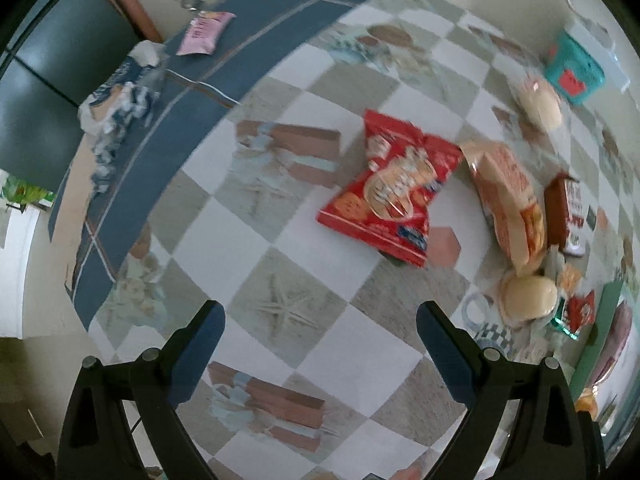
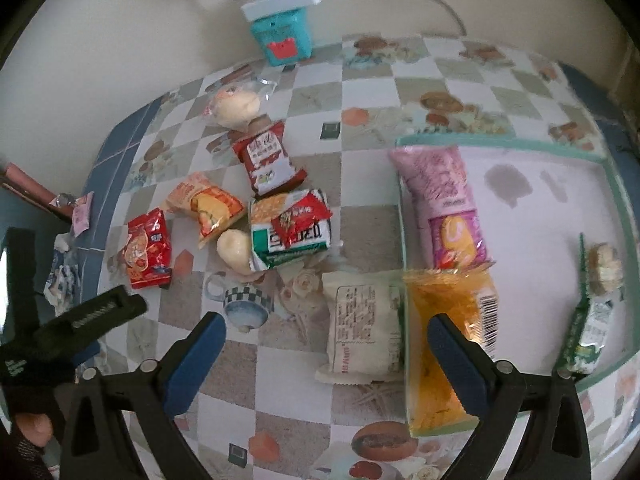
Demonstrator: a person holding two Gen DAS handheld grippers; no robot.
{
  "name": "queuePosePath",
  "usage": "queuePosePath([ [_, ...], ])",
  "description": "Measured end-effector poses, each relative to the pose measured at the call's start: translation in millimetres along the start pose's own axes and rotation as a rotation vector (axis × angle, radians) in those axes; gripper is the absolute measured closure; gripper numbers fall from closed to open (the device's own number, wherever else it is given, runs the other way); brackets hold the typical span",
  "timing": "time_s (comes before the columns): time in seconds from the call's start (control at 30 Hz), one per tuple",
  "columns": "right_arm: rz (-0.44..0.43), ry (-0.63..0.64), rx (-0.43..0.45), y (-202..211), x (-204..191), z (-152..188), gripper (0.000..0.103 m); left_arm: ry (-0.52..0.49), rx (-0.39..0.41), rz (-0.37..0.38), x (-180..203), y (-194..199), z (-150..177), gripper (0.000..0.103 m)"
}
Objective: Organize snacks
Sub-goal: 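Move both tools back toward the remaining snacks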
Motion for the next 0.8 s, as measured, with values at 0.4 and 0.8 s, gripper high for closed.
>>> queuePosePath([
  [0.4, -0.031, 0.02, -0.05, -15.4, -6.2, 6.5, 0.017, 0.064, -0.001, 0.048, -12.6, 2.9, -4.0, 0.006],
  [0.8, -0.029, 0.043, -0.081, -34.3, -8.5, 11.5, 0.019, 0.094, -0.014, 0.101, -23.4, -1.0, -3.7, 0.006],
])
Point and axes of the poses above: each gripper's, at about its wrist camera, not at the fingertips, and y roughly against the way its jaws point, x to its right, z to its underside, the point moved 7 cm from there along -y, roughly the way its jaws point, and after that the axes turned 15 degrees about z, right-handed, at the moved point
